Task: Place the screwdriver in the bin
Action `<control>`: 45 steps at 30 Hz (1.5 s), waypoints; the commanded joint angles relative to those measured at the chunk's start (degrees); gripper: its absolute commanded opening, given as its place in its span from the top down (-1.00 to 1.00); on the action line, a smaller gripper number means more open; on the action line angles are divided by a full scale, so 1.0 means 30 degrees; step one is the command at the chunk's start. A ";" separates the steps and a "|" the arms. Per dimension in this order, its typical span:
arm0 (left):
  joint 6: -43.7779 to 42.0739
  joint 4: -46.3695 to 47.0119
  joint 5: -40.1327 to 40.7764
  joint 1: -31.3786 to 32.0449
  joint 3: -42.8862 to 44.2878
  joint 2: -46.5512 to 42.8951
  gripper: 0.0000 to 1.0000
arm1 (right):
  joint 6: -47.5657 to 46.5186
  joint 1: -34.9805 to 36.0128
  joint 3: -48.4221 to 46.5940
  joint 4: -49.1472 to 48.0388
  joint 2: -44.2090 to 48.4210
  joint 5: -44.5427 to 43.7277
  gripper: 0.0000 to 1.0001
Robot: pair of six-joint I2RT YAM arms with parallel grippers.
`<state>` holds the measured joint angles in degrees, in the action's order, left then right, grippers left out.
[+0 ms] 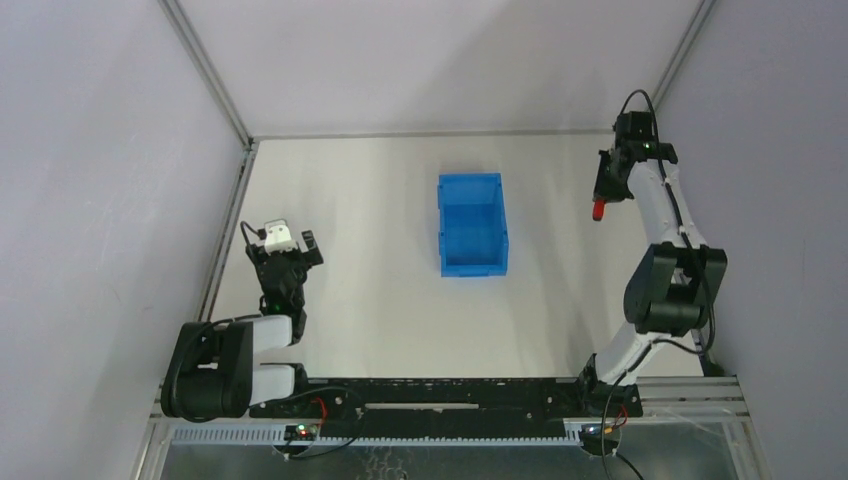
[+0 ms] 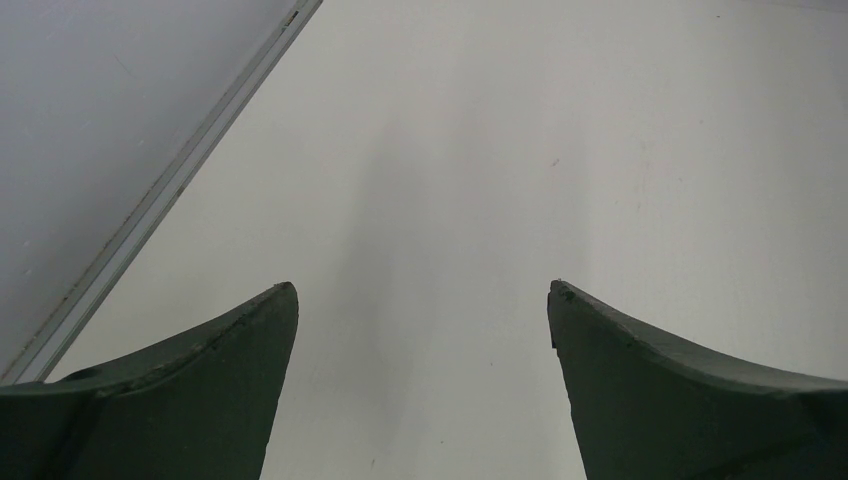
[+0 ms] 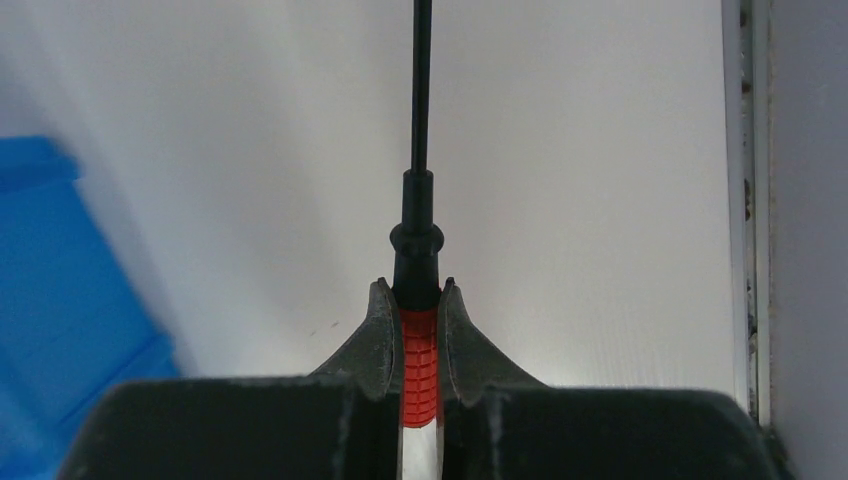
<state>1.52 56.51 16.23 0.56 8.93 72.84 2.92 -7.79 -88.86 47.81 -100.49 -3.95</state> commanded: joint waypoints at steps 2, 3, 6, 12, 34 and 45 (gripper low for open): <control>-0.0160 0.1319 -0.0121 -0.0127 0.0737 -0.0200 -1.00 | 0.1700 0.1670 -0.1411 0.2083 0.2802 0.1010 0.92; -0.0155 0.1319 -0.0134 -0.0127 0.0733 -0.0220 -1.00 | 0.1983 0.2038 -0.1644 0.2282 0.3098 0.1390 0.92; -0.0158 0.1319 -0.0136 -0.0127 0.0730 -0.0197 -1.00 | 0.3152 0.3719 -0.2137 0.2423 0.3894 0.2236 0.93; -0.0159 0.1319 -0.0136 -0.0127 0.0722 -0.0197 -1.00 | 0.4703 0.7837 -0.2147 0.0888 0.3993 0.3886 0.92; -0.0156 0.1319 -0.0129 -0.0127 0.0732 -0.0212 -1.00 | 0.6480 1.4520 0.2461 -0.5663 -0.2430 -0.2854 0.77; -0.0157 0.1318 -0.0136 -0.0127 0.0730 -0.0214 -1.00 | 0.6550 1.4745 0.2363 -0.6465 -0.3835 -0.3305 -0.06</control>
<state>1.52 56.51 16.23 0.56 8.91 72.84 21.45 35.81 -80.84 30.17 -113.01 -11.70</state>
